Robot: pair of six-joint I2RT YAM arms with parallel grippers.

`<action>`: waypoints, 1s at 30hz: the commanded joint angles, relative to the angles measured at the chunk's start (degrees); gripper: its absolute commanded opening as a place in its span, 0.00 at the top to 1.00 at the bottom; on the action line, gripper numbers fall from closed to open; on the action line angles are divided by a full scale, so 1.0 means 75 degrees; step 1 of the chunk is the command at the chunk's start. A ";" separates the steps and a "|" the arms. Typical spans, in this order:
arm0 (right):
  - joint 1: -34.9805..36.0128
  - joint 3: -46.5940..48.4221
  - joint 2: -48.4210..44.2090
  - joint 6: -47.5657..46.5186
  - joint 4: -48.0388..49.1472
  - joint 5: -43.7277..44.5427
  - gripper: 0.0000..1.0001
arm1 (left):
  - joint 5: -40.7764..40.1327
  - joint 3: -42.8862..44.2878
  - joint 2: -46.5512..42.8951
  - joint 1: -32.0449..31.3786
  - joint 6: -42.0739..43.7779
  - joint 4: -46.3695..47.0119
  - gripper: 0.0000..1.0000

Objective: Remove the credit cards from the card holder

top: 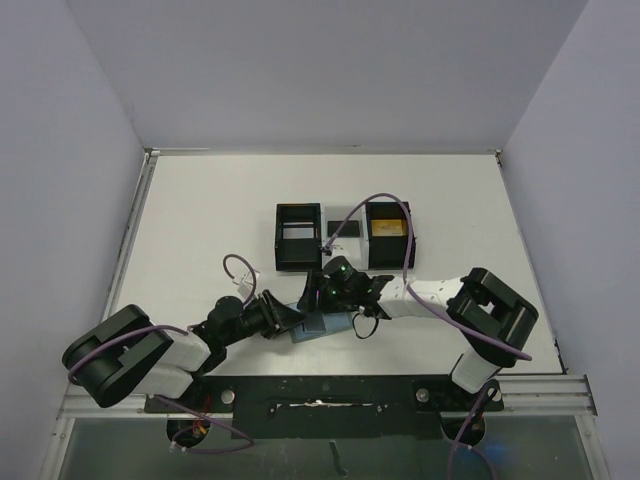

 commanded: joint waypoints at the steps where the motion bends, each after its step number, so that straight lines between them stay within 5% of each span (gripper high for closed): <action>1: -0.0040 -0.0157 -0.0231 0.0150 0.0377 -0.0451 0.47 | -0.0035 0.0047 0.0395 -0.0026 -0.0145 0.1322 0.69; 7: -0.0095 -0.0347 -0.0369 0.0212 0.0590 -0.0627 0.47 | -0.0168 0.0046 0.0702 -0.0033 -0.0135 0.1407 0.72; 17: -0.0304 -0.0544 -0.0384 0.0352 0.0876 -0.0927 0.46 | -0.0680 0.0260 -0.0186 -0.0036 0.0457 -0.0831 0.66; 30: -0.0324 -0.0414 -0.0272 0.0337 0.0707 -0.0910 0.46 | 0.0770 0.0804 0.0565 -0.0025 0.0665 0.0580 0.57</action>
